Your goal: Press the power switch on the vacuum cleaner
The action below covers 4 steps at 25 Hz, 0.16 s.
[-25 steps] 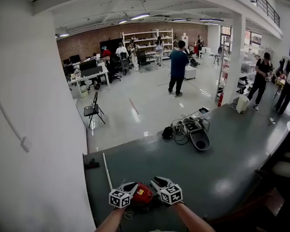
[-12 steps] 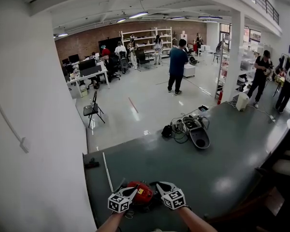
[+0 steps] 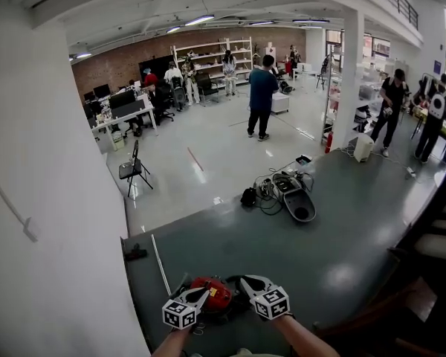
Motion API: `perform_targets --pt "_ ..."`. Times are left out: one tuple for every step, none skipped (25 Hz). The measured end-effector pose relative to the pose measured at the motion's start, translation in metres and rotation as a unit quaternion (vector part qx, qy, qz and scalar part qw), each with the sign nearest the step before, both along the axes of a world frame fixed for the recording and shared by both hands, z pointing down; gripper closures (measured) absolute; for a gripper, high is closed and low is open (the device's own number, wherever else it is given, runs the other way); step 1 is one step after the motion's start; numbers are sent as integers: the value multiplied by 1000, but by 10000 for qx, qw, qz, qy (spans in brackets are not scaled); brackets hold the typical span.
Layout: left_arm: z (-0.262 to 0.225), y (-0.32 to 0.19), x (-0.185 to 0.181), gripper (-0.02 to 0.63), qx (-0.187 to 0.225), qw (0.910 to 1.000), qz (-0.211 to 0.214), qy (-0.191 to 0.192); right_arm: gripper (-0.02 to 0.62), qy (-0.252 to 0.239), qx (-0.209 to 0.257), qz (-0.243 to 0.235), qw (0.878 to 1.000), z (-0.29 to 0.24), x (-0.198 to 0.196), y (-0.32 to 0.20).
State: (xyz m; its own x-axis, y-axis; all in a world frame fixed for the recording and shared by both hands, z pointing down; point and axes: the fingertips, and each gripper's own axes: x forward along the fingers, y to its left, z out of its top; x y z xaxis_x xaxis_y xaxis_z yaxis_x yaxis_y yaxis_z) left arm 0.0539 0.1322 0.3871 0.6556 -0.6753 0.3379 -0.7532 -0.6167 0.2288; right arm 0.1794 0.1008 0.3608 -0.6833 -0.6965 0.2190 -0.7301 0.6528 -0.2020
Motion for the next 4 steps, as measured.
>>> perform_targets --pt "1 0 1 600 5 10000 17 25 584 13 24 16 10000 0 0 1" --pt "3 0 2 600 19 10000 35 47 584 31 56 31 10000 1 1 1" --pt "5 -1 2 600 37 10000 54 68 584 54 91 46 9999 3 1 1" --pt "7 -3 3 600 57 9999 75 87 586 79 128 62 9999 5 1 0"
